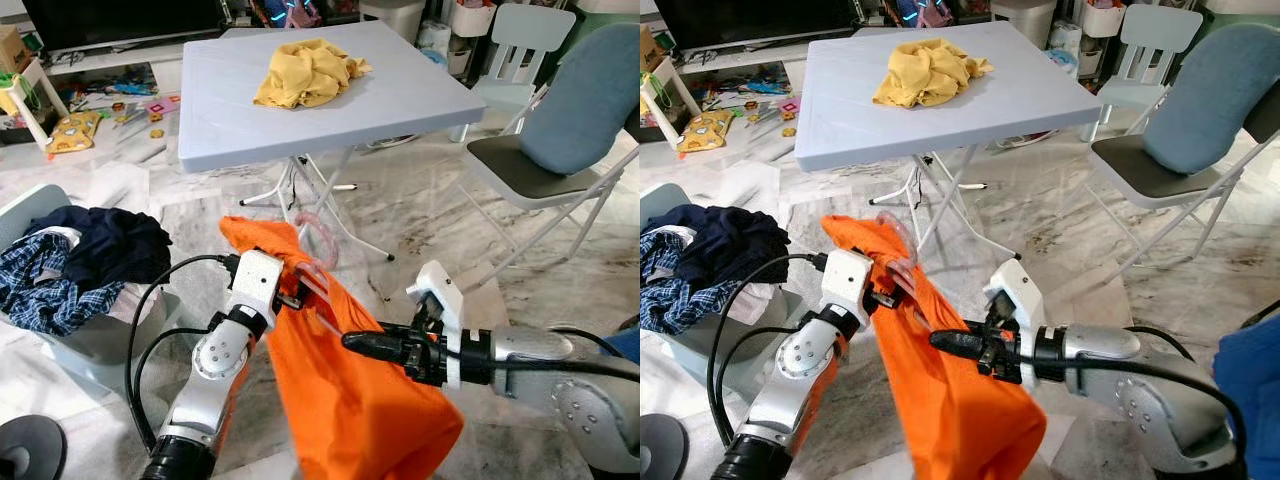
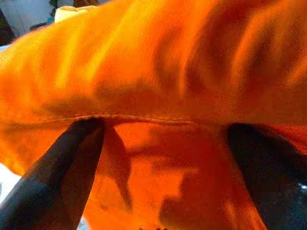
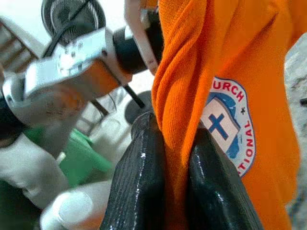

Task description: Hang hanger

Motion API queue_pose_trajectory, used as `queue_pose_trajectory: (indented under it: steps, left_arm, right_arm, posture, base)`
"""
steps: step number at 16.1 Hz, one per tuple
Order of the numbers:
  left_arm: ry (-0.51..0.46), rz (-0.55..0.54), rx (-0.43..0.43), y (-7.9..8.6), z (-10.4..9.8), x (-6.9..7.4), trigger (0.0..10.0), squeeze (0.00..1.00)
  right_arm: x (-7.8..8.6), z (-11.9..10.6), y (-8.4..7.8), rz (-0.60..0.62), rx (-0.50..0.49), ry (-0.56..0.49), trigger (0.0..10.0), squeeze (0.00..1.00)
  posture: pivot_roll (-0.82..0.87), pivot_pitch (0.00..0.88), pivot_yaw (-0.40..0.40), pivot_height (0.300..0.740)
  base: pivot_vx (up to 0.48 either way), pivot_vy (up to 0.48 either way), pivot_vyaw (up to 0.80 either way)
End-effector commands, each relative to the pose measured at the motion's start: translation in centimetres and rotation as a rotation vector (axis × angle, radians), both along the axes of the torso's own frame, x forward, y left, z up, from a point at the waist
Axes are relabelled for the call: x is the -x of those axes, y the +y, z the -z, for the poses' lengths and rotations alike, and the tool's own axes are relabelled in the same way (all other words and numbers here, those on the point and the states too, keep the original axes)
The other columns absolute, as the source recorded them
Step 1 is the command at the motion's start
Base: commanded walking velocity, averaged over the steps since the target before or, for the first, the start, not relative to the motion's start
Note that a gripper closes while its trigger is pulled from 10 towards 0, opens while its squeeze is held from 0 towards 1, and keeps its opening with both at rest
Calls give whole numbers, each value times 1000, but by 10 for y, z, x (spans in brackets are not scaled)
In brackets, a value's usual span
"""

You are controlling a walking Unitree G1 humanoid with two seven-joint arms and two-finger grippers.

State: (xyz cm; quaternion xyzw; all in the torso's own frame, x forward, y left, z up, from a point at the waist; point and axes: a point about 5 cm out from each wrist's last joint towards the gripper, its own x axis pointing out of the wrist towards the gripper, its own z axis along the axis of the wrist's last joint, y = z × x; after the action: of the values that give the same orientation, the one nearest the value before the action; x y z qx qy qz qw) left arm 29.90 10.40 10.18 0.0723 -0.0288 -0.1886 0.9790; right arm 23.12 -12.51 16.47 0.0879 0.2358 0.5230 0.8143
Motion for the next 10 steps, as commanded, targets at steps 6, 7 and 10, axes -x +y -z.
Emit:
queue_pose_trajectory:
  steps: [6,7,10]
  left_arm:
    - [24,-33,-85,20,9,-2,0,0]
    - [37,-81,-112,34,12,-2,0,0]
    - [57,-161,-144,62,15,-1,0,0]
  right_arm:
    - [12,4,7,32,-11,44,10000,0]
    - [11,7,3,46,17,28,10000,0]
    - [9,12,-4,81,51,-47,10000,0]
  posture:
    - [-175,43,26,740]
    - [-173,41,26,740]
    - [-165,38,27,740]
  base:
    - [0,0,0]
    - [0,0,0]
    - [0,0,0]
